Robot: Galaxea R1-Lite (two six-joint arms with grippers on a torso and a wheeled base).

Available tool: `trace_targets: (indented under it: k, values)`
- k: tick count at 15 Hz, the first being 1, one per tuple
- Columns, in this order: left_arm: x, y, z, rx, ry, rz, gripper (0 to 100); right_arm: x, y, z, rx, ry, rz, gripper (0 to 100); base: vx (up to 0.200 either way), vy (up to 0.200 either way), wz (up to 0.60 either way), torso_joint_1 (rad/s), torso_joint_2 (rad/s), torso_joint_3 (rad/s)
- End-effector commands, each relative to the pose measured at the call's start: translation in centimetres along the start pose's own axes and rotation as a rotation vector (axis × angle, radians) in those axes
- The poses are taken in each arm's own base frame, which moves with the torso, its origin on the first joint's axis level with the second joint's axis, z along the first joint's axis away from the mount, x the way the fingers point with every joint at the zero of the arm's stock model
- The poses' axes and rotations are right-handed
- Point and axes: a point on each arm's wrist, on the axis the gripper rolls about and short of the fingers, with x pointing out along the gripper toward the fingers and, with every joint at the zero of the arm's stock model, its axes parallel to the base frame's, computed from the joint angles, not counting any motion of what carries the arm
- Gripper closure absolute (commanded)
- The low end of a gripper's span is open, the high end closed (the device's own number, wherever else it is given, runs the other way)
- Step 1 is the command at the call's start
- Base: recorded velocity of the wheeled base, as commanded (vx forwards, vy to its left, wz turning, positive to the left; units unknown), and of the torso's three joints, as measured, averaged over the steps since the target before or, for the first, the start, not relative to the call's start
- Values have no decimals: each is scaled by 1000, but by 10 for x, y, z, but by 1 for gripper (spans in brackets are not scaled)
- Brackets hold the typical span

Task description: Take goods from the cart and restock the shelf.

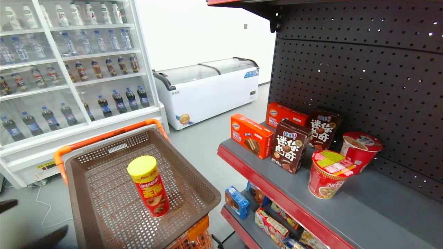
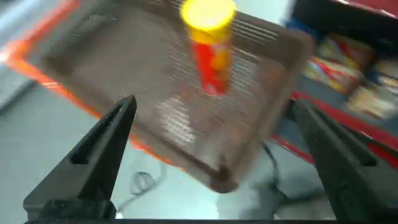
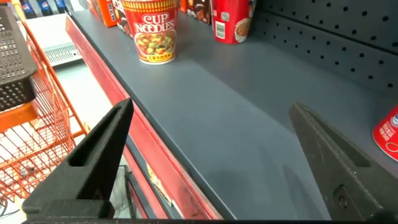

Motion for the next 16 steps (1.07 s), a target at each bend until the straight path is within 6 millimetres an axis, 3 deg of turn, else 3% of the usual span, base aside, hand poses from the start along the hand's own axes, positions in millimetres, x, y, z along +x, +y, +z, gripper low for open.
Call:
trace_targets:
  k: [1, 5, 9, 16]
  values:
    - [37, 2, -16, -35, 148, -103, 0, 0, 0, 0, -1, 0, 0, 0, 0, 0, 0, 0, 0, 0]
    - [76, 14, -20, -59, 201, -81, 0, 0, 0, 0, 1, 0, 0, 0, 0, 0, 0, 0, 0, 0]
    - [120, 43, -23, -26, 222, 19, 0, 0, 0, 0, -1, 0, 0, 0, 0, 0, 0, 0, 0, 0]
    - [169, 59, -27, -45, 190, -97, 0, 0, 0, 0, -1, 0, 0, 0, 0, 0, 0, 0, 0, 0]
